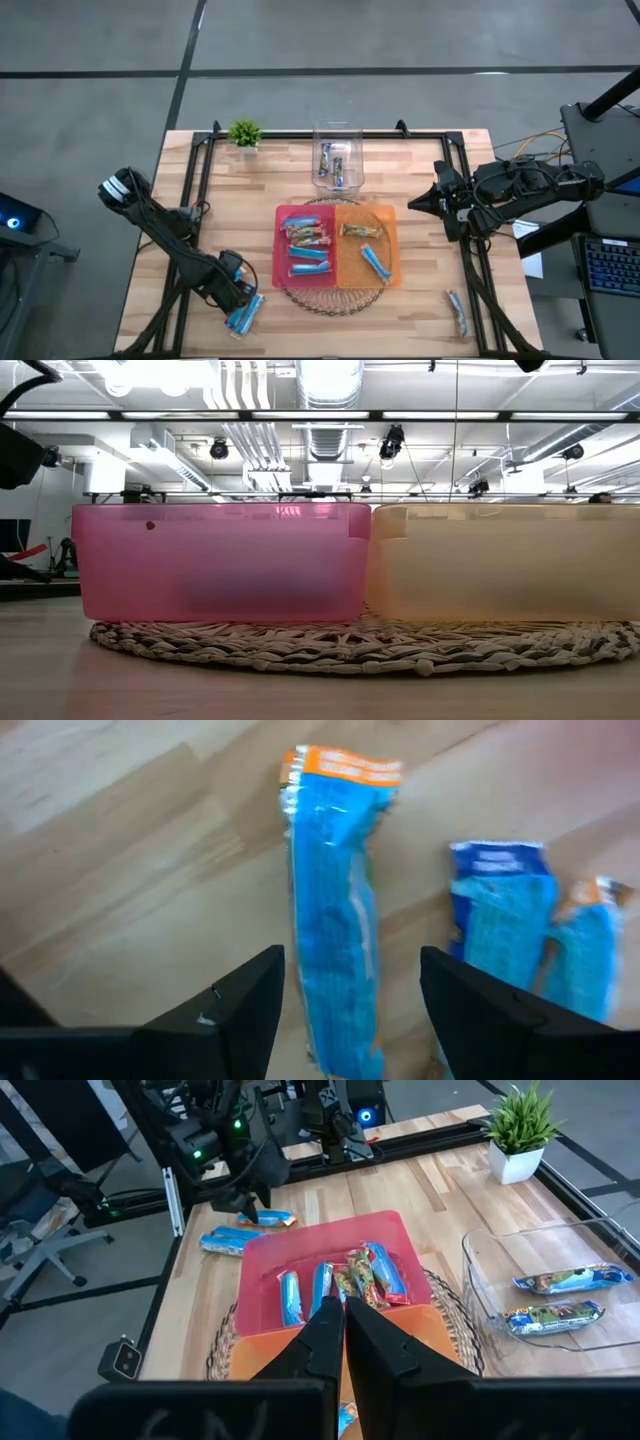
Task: Pick and place Granola Bars by type
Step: Put the yellow granola bar into the orange bin
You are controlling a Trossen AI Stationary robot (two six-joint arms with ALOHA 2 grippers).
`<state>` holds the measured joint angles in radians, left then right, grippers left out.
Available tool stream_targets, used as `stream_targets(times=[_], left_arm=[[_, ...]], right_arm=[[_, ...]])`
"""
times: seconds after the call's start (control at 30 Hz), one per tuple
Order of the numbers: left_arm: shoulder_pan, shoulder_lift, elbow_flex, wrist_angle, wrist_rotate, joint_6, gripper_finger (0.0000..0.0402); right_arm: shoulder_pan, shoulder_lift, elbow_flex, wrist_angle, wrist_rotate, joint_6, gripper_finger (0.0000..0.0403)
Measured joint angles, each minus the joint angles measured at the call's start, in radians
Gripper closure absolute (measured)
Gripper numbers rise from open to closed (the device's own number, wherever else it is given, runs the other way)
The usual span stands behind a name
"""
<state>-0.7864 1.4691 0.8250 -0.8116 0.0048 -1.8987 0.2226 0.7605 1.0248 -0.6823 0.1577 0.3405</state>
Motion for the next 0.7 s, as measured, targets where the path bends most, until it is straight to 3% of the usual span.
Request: stream_targets(times=[0.43, 0.7], left_arm=[[0.001, 0.000, -0.079, 0.091, 0.030, -0.005, 0.0188], [0.001, -0.002, -0.107, 0.138, 0.052, -0.015, 0.0218]], right_arm=[[0.000, 0.000, 0.000, 0.000, 0.000, 0.000, 0.0394], [0.000, 0.000, 0.000, 0.000, 0.001, 0.000, 0.0394]])
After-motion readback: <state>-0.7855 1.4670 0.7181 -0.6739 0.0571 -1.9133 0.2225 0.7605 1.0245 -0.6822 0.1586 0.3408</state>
